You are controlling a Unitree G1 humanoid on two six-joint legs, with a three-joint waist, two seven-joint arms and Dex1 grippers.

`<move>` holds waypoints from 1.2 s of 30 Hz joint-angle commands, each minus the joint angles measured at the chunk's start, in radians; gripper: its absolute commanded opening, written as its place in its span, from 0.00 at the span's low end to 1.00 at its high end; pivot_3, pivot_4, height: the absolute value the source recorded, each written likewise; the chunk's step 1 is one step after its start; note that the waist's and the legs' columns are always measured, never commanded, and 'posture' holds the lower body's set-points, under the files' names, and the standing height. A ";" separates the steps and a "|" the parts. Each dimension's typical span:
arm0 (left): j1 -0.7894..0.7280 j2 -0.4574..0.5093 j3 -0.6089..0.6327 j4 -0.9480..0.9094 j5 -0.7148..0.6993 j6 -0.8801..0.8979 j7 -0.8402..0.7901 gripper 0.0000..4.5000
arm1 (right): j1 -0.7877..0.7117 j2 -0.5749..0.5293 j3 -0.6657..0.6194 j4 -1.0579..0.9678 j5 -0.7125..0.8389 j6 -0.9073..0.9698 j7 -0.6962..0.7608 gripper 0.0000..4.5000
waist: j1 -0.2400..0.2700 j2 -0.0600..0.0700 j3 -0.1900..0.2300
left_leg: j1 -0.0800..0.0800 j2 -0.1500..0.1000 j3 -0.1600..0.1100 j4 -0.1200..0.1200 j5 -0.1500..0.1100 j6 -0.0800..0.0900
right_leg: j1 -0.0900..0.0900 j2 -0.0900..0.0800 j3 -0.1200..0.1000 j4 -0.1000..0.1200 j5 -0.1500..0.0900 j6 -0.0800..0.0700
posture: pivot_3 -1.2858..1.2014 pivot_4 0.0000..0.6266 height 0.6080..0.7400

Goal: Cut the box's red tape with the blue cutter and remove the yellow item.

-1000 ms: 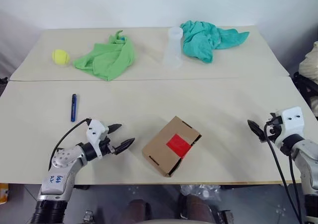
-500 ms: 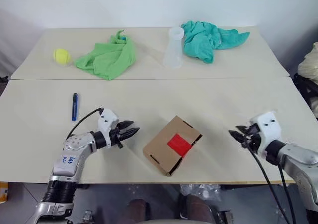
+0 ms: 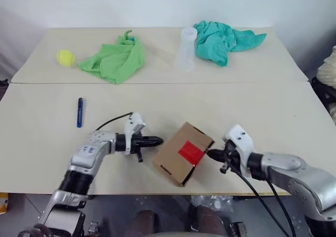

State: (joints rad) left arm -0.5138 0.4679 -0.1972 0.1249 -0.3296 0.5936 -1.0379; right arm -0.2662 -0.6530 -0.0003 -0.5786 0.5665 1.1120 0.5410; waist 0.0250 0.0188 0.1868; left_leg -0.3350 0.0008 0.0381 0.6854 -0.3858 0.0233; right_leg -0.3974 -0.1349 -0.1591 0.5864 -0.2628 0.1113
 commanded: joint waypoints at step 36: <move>-0.371 -0.158 0.050 0.669 0.156 -0.451 0.103 0.01 | 0.129 -0.178 -0.343 -0.266 0.035 0.322 0.004 0.00 | 0.004 -0.004 0.002 | -0.003 0.000 0.000 0.010 0.001 0.003 | 0.000 -0.002 0.001 0.002 0.004 0.000 | 0.52 0.24 1.00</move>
State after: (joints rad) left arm -0.8584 0.3316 -0.1670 0.7454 -0.1848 0.1996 -0.9468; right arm -0.1302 -0.8268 -0.3236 -0.8007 0.5715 1.4017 0.5358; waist 0.0289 0.0149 0.1891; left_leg -0.3388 0.0003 0.0377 0.6957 -0.3854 0.0268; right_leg -0.3972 -0.1368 -0.1578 0.5888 -0.2581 0.1119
